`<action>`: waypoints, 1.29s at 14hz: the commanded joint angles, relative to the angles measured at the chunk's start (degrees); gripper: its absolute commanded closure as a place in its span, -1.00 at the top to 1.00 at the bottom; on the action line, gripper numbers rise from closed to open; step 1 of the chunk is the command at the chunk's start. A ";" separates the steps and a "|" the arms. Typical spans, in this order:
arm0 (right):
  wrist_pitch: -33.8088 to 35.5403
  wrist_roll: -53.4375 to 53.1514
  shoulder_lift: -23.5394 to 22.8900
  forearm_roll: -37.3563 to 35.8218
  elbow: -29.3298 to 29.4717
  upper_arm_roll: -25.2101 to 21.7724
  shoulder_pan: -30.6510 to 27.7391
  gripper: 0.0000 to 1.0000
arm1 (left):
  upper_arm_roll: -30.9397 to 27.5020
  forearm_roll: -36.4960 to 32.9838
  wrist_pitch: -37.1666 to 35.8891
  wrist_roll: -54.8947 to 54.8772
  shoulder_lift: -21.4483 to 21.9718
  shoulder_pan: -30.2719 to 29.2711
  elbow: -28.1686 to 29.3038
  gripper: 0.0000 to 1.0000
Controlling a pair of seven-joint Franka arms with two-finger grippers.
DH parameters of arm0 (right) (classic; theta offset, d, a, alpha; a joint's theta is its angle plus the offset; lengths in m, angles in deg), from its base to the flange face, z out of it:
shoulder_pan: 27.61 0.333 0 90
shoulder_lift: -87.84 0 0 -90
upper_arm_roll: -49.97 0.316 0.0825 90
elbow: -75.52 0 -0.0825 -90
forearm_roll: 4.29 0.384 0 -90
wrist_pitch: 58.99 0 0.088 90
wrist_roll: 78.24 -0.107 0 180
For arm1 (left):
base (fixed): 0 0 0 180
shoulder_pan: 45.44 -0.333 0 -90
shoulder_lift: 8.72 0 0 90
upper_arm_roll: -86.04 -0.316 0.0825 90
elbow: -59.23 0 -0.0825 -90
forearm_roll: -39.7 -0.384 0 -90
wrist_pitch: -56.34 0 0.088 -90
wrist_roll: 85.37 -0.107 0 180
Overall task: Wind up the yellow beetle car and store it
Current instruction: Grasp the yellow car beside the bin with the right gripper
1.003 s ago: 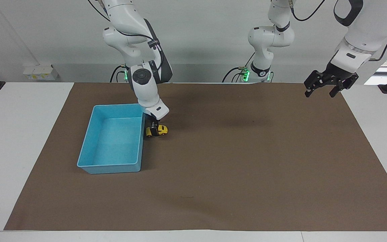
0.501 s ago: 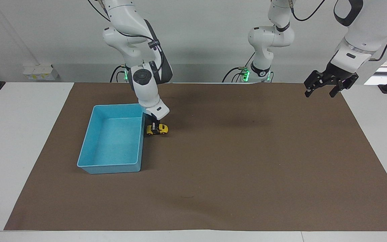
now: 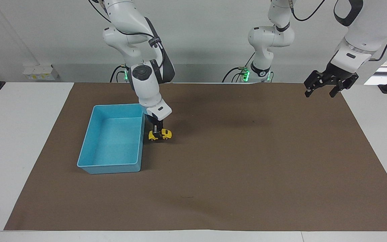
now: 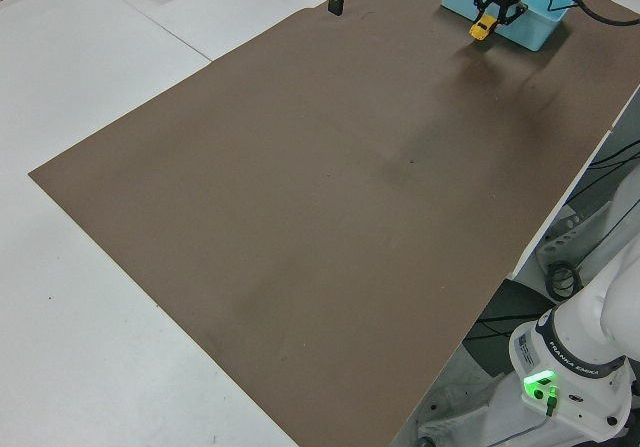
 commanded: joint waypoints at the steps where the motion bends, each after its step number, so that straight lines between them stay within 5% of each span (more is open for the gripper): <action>1: 3.35 -2.02 -1.95 0.33 6.05 -0.04 1.19 -1.00 | 0.62 -0.13 -0.47 0.35 0.84 -0.91 0.84 1.00; 6: 21.44 0.08 -0.72 -1.86 16.86 -0.39 -1.53 -1.00 | 0.62 -0.13 -0.47 0.35 0.84 -0.91 0.84 1.00; 10: 27.43 9.38 1.65 -1.69 16.88 -0.39 -7.68 -1.00 | 0.62 -0.13 -0.47 0.35 0.84 -0.91 0.84 1.00; 14: 28.77 16.08 4.28 -1.78 12.06 -0.57 -12.95 -1.00 | 0.62 -0.13 -0.47 0.35 0.84 -0.91 0.84 1.00; 18: 23.87 19.32 9.81 -1.86 1.26 -0.66 -16.21 -1.00 | 0.62 -0.13 -0.47 0.35 0.84 -0.91 0.84 1.00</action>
